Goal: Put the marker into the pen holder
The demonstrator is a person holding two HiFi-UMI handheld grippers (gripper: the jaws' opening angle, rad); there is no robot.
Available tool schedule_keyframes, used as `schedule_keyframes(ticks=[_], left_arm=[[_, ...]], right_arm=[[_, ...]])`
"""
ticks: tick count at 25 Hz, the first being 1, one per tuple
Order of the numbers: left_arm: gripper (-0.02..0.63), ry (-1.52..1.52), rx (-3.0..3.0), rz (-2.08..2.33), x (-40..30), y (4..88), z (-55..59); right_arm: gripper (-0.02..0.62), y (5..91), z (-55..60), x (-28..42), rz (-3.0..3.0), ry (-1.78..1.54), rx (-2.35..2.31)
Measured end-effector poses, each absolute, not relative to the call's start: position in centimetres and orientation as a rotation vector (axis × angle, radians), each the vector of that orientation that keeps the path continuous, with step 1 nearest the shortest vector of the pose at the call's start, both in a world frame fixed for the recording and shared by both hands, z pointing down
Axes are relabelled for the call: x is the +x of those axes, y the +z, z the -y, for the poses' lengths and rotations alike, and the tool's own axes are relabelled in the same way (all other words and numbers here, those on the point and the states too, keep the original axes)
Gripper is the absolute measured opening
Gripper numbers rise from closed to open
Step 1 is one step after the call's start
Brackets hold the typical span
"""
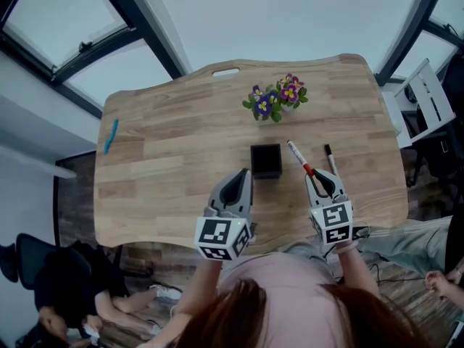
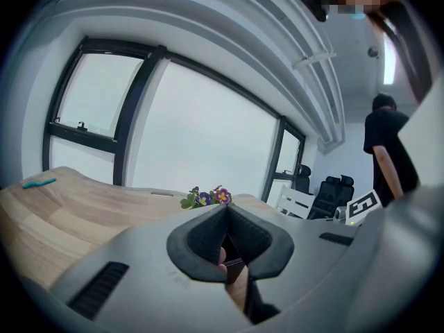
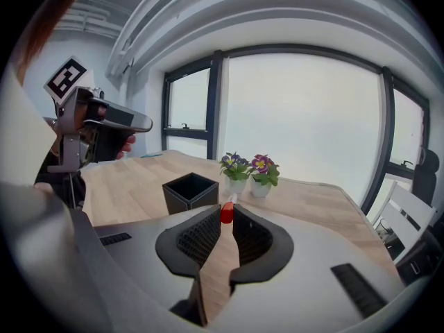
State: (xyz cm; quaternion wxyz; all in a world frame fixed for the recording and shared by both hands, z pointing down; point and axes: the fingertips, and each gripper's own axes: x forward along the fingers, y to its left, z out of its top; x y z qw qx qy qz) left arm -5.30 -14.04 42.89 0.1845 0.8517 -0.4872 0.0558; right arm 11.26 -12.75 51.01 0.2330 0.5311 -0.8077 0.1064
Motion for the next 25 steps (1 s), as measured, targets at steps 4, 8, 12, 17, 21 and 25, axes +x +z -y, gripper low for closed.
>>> schedule_keyframes(ticks=[4,8,12,17,21,25], left_arm=[[0.002,0.152,2.411,1.38,-5.1,42.5,13.8],[0.002,0.153,2.418,1.387,-5.2,42.3,13.4],[0.002,0.151,2.418,1.396,-5.4,42.2,13.2],[0.002,0.147,2.421,1.405,-5.4,42.1,13.1],[0.002,0.143,2.425,1.412,-5.4,41.9,13.1],[0.002,0.145,2.427,1.416,-5.3,41.8,13.0]], right_arm=[[0.048,49.5,12.7,11.1,2.25,0.265,1.462],[0.048,48.1,12.5,11.0,2.285,0.247,1.466],[0.048,46.9,12.2,10.7,2.317,0.24,1.466],[0.048,45.9,11.7,10.1,2.36,0.232,1.44],[0.048,45.3,11.5,9.7,2.387,0.231,1.42],[0.048,45.0,11.4,9.2,2.412,0.239,1.396]])
